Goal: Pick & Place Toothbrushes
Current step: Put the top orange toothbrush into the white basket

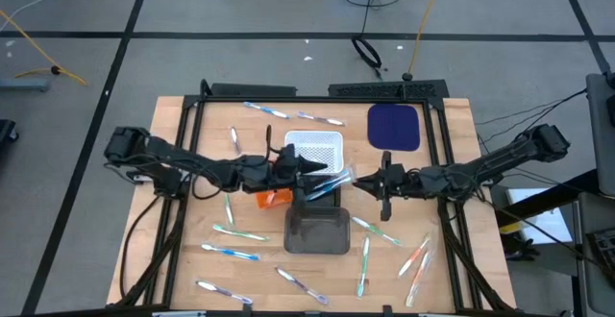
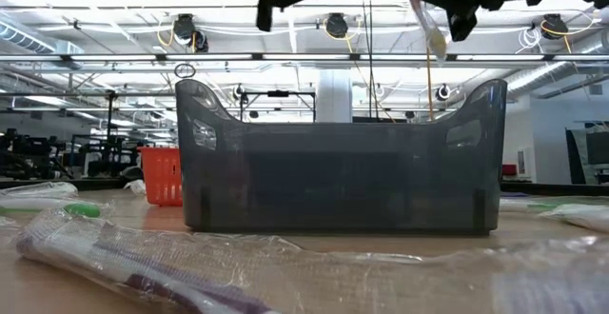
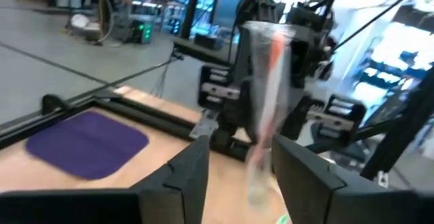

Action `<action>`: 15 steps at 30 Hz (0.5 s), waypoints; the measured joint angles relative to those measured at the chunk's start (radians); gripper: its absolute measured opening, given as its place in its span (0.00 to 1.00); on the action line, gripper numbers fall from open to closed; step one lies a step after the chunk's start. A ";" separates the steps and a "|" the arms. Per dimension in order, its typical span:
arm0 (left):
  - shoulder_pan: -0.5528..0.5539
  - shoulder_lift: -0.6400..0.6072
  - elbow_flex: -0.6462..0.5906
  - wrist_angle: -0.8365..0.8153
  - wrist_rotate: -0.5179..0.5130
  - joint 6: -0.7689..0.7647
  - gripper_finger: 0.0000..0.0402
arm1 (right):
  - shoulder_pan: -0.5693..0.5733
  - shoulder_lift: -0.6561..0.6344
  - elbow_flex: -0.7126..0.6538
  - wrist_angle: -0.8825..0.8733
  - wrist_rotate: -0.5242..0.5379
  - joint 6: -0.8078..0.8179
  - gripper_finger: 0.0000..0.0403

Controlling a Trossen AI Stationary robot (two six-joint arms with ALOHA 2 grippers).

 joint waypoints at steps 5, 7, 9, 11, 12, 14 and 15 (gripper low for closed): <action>0.012 0.079 0.000 0.161 0.058 -0.003 0.43 | -0.015 0.044 0.000 0.016 -0.003 0.007 0.02; 0.020 0.107 0.001 0.209 0.060 -0.003 0.43 | -0.017 0.059 0.000 0.030 -0.004 0.009 0.02; 0.028 0.133 0.001 0.251 0.080 -0.006 0.43 | -0.017 0.068 0.000 0.031 -0.004 0.008 0.02; 0.033 0.150 0.001 0.286 0.100 -0.008 0.43 | -0.017 0.073 0.000 0.033 -0.003 0.008 0.02; 0.035 0.156 0.001 0.307 0.108 -0.009 0.43 | -0.017 0.075 0.000 0.035 -0.002 0.008 0.02; 0.037 0.167 0.004 0.325 0.112 -0.010 0.43 | -0.022 0.076 0.000 0.033 -0.003 0.008 0.02; 0.037 0.169 0.006 0.329 0.114 -0.010 0.43 | -0.025 0.076 0.000 0.033 -0.002 0.008 0.02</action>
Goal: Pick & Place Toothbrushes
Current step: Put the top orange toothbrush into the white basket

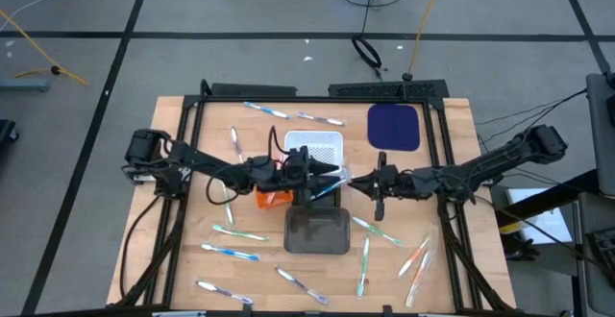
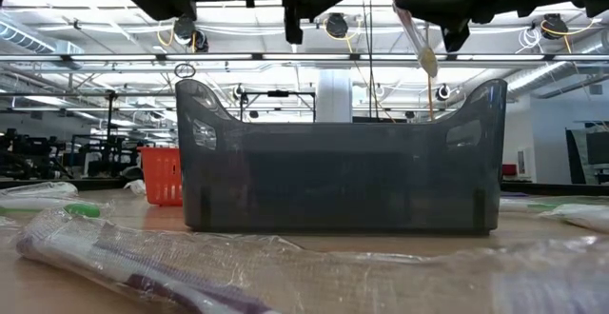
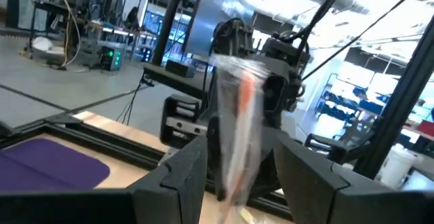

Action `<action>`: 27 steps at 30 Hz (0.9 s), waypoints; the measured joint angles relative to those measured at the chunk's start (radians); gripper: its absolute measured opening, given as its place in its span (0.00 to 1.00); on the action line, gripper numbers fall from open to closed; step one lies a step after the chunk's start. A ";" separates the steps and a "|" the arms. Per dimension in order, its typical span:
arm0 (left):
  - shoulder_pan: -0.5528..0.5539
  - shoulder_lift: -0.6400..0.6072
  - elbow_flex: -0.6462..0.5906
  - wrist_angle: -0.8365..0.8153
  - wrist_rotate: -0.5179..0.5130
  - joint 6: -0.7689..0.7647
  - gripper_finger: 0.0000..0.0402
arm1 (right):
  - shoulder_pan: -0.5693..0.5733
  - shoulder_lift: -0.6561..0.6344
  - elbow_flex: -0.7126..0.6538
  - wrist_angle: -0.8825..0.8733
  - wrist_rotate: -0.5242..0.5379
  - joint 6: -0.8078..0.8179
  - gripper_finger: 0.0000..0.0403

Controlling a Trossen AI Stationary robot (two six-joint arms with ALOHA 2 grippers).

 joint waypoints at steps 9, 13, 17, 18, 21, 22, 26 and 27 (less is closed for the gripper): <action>0.000 0.014 0.058 -0.008 -0.001 0.054 0.43 | -0.032 0.008 0.000 0.011 -0.001 0.005 0.02; 0.000 0.061 0.112 -0.025 -0.004 0.081 0.43 | -0.033 0.021 -0.001 0.018 -0.001 0.007 0.02; 0.000 0.108 0.157 -0.031 -0.007 0.119 0.43 | -0.033 0.023 -0.001 0.011 -0.006 0.010 0.02; 0.001 0.109 0.159 -0.038 -0.006 0.134 0.43 | -0.033 0.023 -0.001 0.007 -0.005 0.010 0.02; 0.000 0.106 0.162 -0.064 -0.029 0.171 0.43 | -0.029 0.019 -0.001 0.004 -0.003 0.010 0.02; 0.000 0.104 0.162 -0.077 -0.046 0.172 0.43 | -0.029 0.019 -0.001 0.004 -0.003 0.010 0.02; 0.002 0.102 0.162 -0.082 -0.056 0.167 0.43 | -0.028 0.019 0.000 0.002 -0.003 0.010 0.02; 0.003 0.101 0.162 -0.084 -0.056 0.167 0.43 | -0.028 0.019 -0.001 0.002 -0.003 0.010 0.02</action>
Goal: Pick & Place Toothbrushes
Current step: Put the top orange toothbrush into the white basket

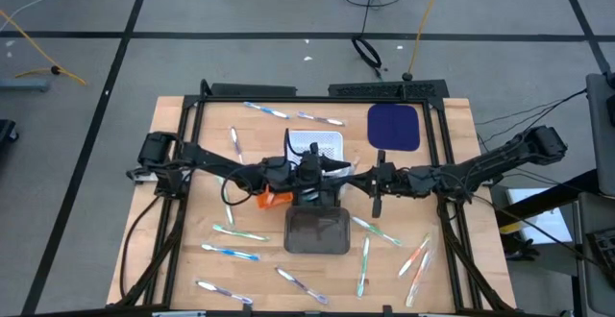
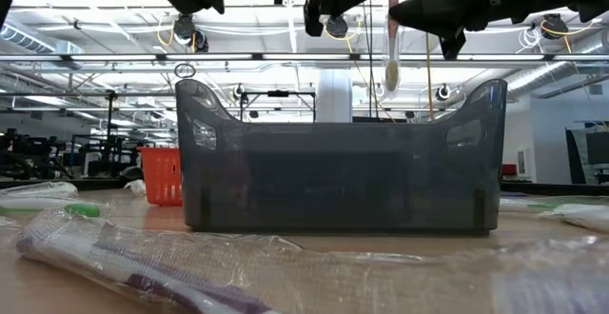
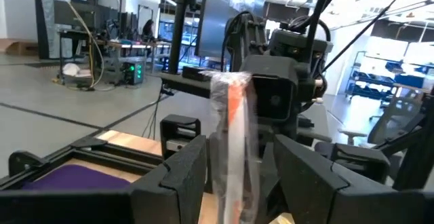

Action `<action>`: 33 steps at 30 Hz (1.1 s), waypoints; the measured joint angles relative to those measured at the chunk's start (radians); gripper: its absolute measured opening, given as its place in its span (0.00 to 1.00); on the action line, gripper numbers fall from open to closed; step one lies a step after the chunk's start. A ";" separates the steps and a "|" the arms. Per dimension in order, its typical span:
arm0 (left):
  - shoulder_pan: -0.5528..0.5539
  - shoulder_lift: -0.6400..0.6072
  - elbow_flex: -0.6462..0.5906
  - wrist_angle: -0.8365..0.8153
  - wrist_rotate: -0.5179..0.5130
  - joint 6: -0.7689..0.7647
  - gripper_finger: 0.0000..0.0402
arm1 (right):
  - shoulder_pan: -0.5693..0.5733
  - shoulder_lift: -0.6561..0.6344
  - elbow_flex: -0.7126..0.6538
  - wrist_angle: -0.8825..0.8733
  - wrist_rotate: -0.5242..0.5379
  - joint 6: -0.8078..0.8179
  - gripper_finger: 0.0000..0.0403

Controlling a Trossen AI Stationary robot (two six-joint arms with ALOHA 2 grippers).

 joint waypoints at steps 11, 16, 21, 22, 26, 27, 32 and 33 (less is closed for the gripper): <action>0.013 0.000 0.000 -0.019 0.020 0.005 0.13 | -0.002 0.000 0.000 -0.003 0.001 0.001 0.02; 0.016 0.000 0.000 -0.020 0.044 0.019 0.03 | -0.002 -0.001 0.000 -0.006 0.000 0.001 0.02; 0.017 0.000 0.000 -0.021 0.045 0.027 0.01 | -0.002 -0.001 0.000 -0.011 0.000 0.000 0.04; 0.017 0.000 0.000 -0.023 0.045 0.028 0.01 | -0.002 -0.001 0.000 -0.013 0.000 0.000 0.06; 0.017 0.000 0.000 -0.025 0.045 0.030 0.01 | -0.002 0.000 0.001 -0.020 0.000 -0.002 0.11; 0.017 0.000 0.000 -0.029 0.045 0.031 0.01 | -0.002 0.000 0.001 -0.026 0.000 -0.003 0.12; 0.017 -0.030 -0.001 -0.101 0.042 0.048 0.00 | -0.002 0.000 0.001 -0.045 0.003 -0.011 0.21; 0.017 -0.044 -0.001 -0.121 0.029 0.057 0.00 | -0.002 0.000 0.001 -0.050 0.003 -0.021 0.23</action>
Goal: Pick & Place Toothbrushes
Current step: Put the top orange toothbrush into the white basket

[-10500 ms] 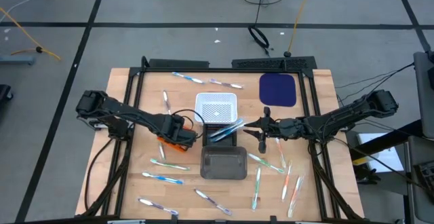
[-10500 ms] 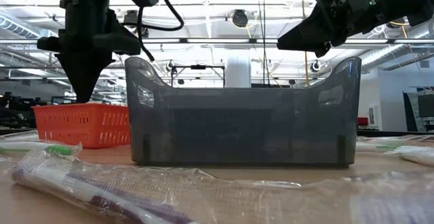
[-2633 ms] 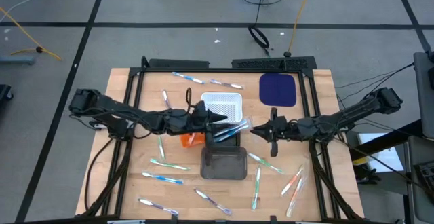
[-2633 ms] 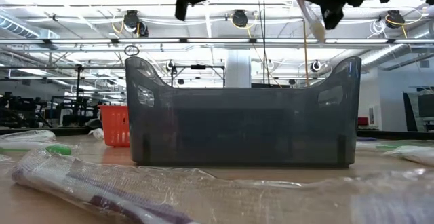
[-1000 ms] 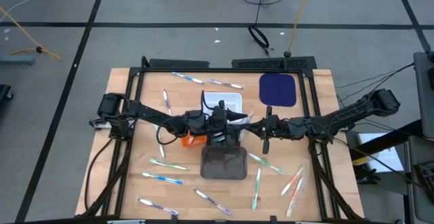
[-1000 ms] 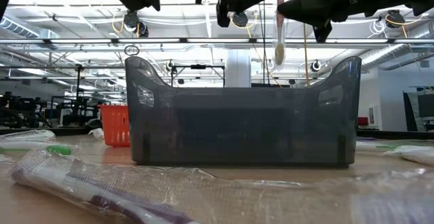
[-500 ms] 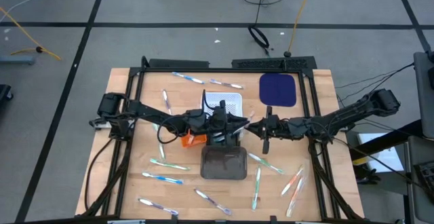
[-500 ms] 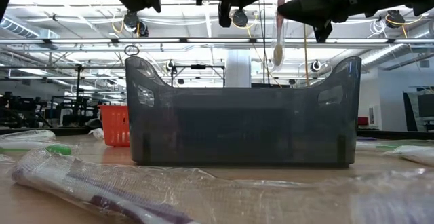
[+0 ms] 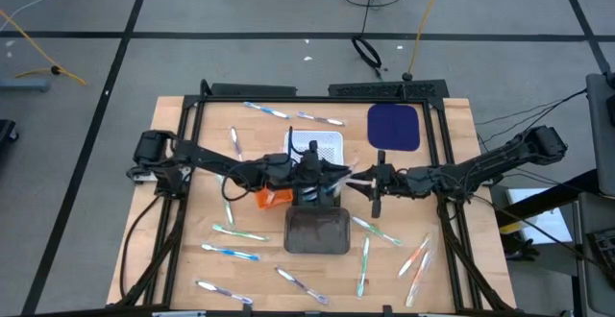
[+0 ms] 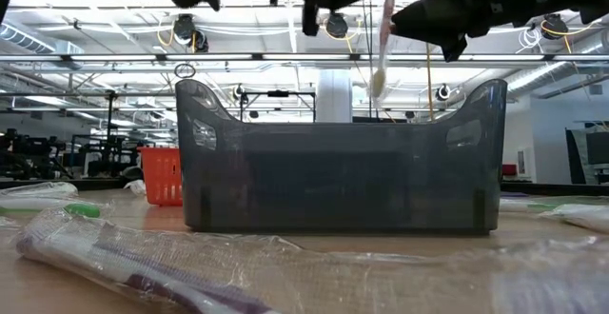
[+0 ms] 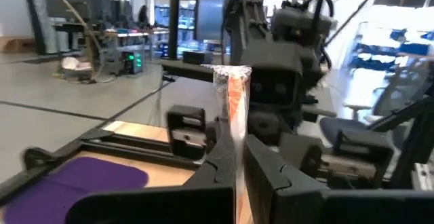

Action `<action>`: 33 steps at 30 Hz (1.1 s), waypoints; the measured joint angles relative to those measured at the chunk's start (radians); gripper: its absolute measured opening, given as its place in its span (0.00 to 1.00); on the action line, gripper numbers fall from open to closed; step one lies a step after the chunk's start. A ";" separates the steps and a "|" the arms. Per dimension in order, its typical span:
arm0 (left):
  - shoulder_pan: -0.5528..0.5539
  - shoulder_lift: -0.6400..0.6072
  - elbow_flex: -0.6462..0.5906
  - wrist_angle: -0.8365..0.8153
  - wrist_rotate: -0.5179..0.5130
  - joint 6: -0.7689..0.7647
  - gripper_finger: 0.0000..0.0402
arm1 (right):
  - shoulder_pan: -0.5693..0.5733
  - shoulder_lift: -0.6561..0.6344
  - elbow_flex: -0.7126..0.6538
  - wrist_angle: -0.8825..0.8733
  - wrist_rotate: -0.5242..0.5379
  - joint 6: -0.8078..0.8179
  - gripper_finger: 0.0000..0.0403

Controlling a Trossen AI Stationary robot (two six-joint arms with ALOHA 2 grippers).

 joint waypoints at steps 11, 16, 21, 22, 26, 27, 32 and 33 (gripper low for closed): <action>0.033 -0.174 0.000 -0.388 -0.233 0.068 0.00 | 0.000 0.000 0.000 -0.013 0.000 -0.024 0.33; 0.093 -0.175 0.000 -0.465 -0.244 0.021 0.00 | 0.000 0.000 0.000 -0.018 -0.001 -0.024 0.32; 0.160 -0.175 0.000 -0.544 -0.248 -0.030 0.00 | 0.000 0.000 0.000 -0.024 -0.002 -0.024 0.31; 0.170 -0.175 0.000 -0.557 -0.248 -0.037 0.00 | 0.000 0.000 0.000 -0.024 -0.002 -0.024 0.31; 0.208 -0.173 0.000 -0.587 -0.240 -0.067 0.00 | 0.000 0.000 0.000 -0.024 -0.002 -0.024 0.31; 0.214 -0.166 0.000 -0.588 -0.237 -0.070 0.00 | 0.000 0.000 0.000 -0.024 -0.002 -0.024 0.31; 0.236 -0.143 0.001 -0.602 -0.231 -0.071 0.00 | 0.000 0.000 0.000 -0.024 -0.002 -0.024 0.31; 0.239 -0.141 0.001 -0.615 -0.229 -0.072 0.00 | 0.000 0.000 0.000 -0.024 -0.002 -0.024 0.31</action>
